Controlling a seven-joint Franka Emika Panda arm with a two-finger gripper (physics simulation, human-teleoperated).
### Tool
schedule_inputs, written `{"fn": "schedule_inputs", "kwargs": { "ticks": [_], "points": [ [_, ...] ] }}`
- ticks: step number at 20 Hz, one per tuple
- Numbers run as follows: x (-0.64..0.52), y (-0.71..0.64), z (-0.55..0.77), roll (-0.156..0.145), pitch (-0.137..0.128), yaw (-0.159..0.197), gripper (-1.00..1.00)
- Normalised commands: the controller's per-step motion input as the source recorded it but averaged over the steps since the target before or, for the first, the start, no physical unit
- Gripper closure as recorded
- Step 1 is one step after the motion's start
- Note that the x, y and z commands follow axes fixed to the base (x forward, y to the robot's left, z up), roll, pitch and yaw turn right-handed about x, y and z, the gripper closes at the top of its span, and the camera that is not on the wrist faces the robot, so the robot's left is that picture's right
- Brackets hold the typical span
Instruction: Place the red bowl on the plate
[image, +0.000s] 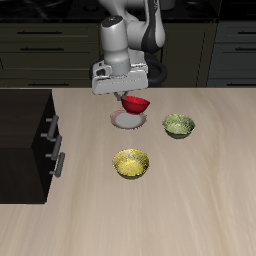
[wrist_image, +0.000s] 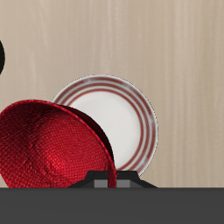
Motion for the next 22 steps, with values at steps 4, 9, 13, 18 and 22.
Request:
{"fn": "schedule_inputs", "kwargs": {
  "ticks": [4, 9, 13, 18, 22],
  "points": [
    [0.06, 0.01, -0.05, -0.002, 0.008, 0.003, 1.0],
    [-0.02, 0.01, -0.07, 0.002, 0.009, 0.003, 1.0],
    [-0.02, -0.01, -0.1, -0.084, 0.003, 0.116, 1.0],
    [0.02, 0.05, 0.03, 0.021, 0.029, -0.006, -1.0],
    [0.02, 0.04, -0.02, 0.012, -0.018, -0.049, -1.0]
  ]
}}
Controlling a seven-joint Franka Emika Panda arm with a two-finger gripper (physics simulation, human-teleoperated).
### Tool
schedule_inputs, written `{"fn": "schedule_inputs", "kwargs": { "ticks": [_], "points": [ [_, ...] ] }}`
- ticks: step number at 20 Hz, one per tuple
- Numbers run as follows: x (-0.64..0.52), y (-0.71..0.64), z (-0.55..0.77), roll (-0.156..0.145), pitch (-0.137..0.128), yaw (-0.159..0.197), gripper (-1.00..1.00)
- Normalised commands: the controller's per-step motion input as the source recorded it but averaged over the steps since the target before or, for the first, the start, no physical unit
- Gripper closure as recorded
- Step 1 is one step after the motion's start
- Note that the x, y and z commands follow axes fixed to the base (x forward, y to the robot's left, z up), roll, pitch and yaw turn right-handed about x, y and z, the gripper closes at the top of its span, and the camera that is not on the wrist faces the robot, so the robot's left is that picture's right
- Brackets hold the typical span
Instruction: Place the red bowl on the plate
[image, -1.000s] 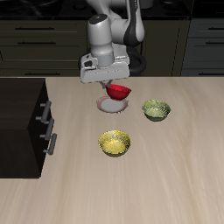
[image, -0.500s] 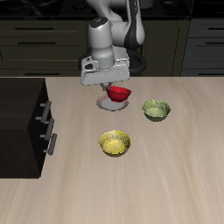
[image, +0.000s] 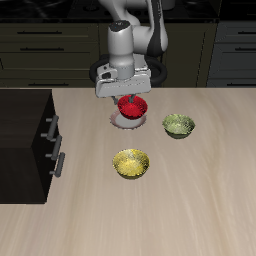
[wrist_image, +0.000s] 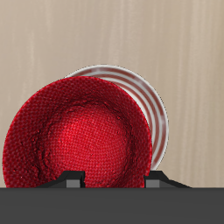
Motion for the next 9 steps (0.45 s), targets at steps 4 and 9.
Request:
{"fn": "schedule_inputs", "kwargs": {
  "ticks": [4, 9],
  "points": [
    [0.04, 0.04, -0.01, 0.008, 0.015, -0.002, -1.0],
    [0.01, 0.06, 0.0, 0.011, 0.003, 0.015, -1.0]
  ]
}}
